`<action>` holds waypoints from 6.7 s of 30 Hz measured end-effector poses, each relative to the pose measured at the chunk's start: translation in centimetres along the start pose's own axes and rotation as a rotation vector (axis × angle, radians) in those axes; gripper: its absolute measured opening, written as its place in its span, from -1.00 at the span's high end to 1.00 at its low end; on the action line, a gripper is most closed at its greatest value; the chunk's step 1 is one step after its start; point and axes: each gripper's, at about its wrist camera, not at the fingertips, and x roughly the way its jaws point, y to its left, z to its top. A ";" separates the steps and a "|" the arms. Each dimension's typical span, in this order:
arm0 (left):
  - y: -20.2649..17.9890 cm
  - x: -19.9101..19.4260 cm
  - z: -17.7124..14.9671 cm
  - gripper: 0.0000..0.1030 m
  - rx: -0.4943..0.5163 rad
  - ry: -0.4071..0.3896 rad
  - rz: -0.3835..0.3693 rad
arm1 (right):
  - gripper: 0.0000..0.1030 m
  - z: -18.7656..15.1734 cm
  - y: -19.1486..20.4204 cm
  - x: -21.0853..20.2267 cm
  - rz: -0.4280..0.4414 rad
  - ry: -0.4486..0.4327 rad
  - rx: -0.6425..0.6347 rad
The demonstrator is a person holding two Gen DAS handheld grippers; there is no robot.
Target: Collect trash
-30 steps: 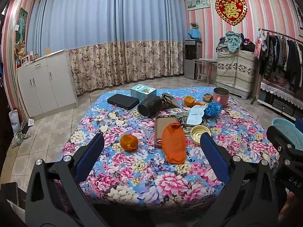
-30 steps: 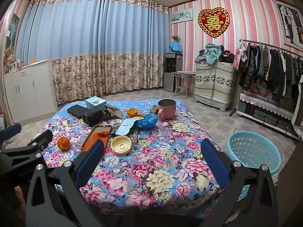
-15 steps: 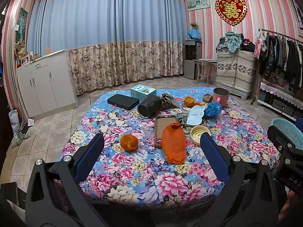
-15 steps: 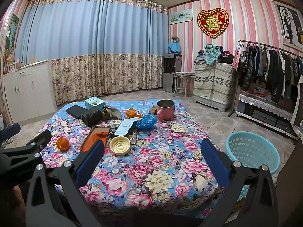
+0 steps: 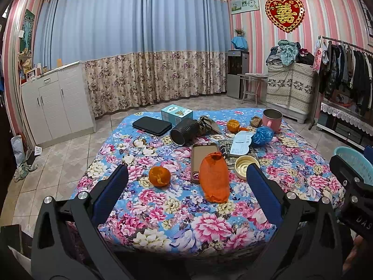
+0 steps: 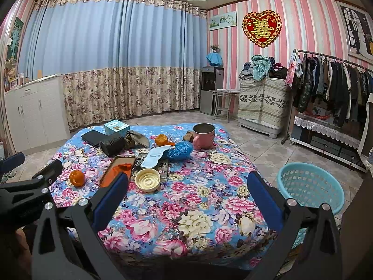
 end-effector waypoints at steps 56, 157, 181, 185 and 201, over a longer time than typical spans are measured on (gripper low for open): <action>6.4 13.1 0.0 -0.90 -0.063 0.192 0.095 | -0.93 2.6 3.8 10.9 0.041 -0.014 -0.076; -15.0 14.0 6.4 0.25 0.051 0.174 -0.248 | 0.87 3.5 -21.8 11.0 -0.123 0.194 0.170; -39.0 11.9 3.1 0.25 0.291 0.164 -0.623 | 0.87 -2.8 -36.8 9.6 -0.383 0.301 0.281; -42.7 12.0 2.4 0.25 0.346 0.159 -0.642 | 0.87 -3.2 -37.2 9.9 -0.391 0.320 0.286; -44.6 12.2 2.6 -0.79 0.392 0.145 -0.616 | 0.87 -4.4 -37.7 10.7 -0.391 0.367 0.312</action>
